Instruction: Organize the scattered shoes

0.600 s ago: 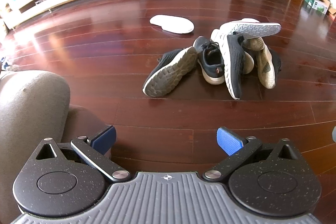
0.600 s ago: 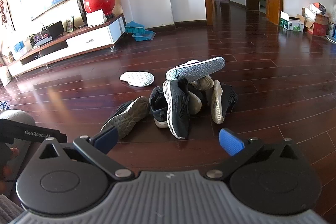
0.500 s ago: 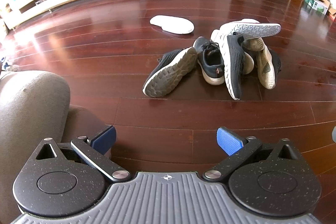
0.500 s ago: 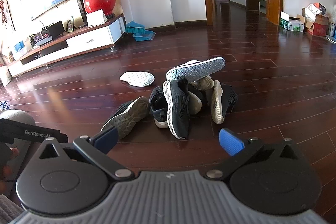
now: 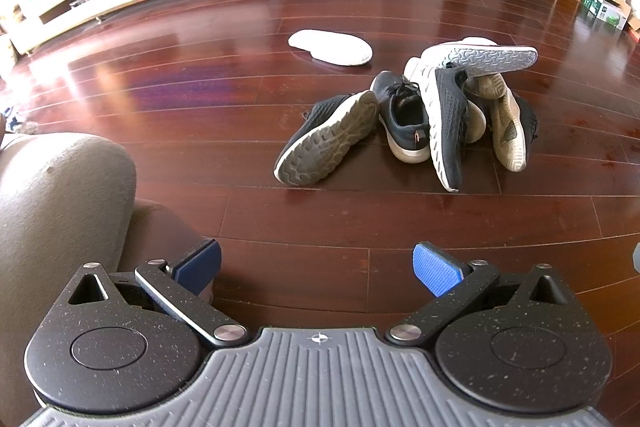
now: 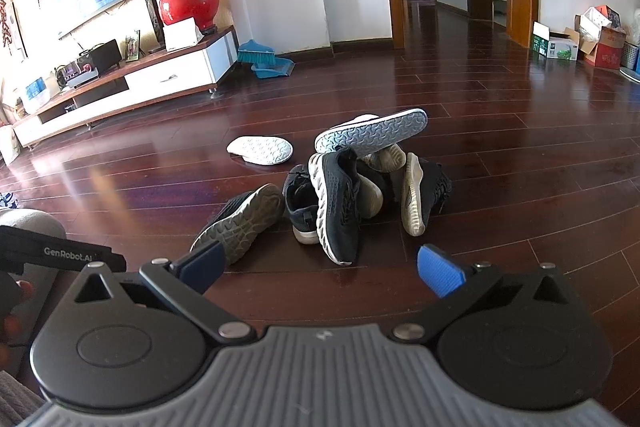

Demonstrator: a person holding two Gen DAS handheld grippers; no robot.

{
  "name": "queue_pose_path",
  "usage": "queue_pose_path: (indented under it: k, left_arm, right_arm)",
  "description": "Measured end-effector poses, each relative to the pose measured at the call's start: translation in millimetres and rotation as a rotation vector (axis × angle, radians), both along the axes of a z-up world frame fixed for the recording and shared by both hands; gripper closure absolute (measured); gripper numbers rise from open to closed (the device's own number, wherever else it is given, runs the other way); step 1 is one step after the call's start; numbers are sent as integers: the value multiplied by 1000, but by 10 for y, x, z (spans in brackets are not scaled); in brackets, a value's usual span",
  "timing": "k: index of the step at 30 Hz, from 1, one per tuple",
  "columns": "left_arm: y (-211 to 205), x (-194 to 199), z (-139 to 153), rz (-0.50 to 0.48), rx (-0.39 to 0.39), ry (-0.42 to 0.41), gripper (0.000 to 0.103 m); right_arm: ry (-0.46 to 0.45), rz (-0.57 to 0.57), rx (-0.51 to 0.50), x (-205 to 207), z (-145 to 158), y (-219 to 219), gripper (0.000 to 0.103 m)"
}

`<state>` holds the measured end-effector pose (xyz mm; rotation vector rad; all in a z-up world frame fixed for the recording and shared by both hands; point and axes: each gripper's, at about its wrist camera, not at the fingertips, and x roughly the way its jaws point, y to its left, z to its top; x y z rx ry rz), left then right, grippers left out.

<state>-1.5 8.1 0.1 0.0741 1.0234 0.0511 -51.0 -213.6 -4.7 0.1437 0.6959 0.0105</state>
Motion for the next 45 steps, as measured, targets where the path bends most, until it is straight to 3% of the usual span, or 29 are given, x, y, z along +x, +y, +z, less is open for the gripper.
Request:
queue_pose_path:
  k: [45]
  left_arm:
    - [-73, -26, 29, -14, -15, -9, 0]
  right_arm:
    - [-17, -22, -2, 2, -17, -27, 0]
